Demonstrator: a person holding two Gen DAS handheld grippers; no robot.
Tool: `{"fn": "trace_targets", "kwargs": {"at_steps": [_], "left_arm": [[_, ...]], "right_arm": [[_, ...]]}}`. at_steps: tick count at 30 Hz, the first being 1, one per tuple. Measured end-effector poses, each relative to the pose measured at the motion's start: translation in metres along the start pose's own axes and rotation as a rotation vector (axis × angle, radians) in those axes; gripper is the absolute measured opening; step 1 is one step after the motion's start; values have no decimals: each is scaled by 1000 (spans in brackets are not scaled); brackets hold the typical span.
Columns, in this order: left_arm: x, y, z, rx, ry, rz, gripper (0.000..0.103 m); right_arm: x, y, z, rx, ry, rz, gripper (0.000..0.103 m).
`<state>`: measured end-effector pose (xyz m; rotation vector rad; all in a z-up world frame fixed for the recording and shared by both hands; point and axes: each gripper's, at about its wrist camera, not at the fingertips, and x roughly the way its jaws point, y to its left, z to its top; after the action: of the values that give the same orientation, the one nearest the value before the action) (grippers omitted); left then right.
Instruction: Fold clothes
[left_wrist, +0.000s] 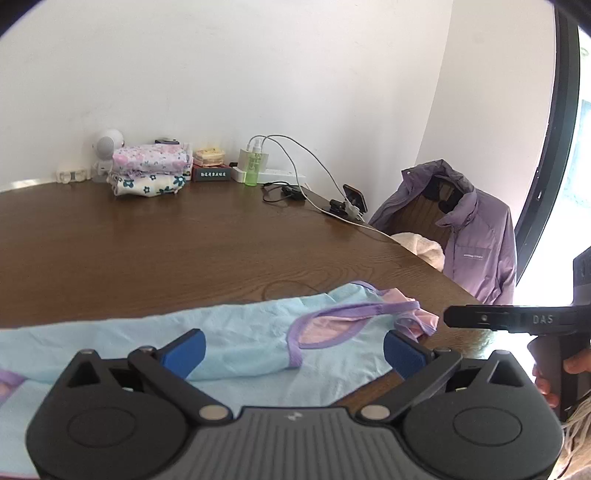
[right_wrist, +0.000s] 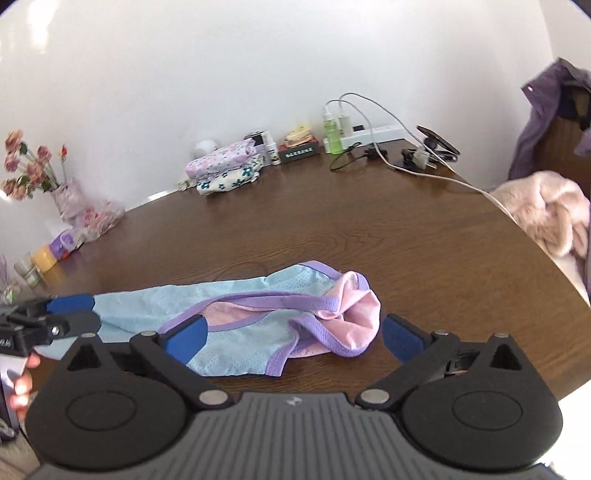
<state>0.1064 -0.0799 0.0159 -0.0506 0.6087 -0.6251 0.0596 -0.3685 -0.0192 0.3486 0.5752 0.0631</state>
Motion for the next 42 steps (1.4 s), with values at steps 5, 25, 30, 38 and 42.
{"fn": "trace_targets", "kwargs": {"at_steps": [5, 25, 30, 38, 42], "left_arm": [[4, -1, -2, 28, 37, 0, 103], [170, -56, 41, 454, 275, -285, 21], [168, -47, 39, 417, 263, -315, 21], [165, -43, 39, 391, 249, -330, 21], [166, -42, 40, 373, 250, -332, 22]], "right_arm": [[5, -10, -13, 169, -27, -21, 103], [51, -13, -20, 312, -167, -137, 97], [61, -1, -22, 283, -195, -153, 81], [66, -8, -30, 364, -229, -138, 31], [65, -14, -34, 400, -227, -129, 14]]}}
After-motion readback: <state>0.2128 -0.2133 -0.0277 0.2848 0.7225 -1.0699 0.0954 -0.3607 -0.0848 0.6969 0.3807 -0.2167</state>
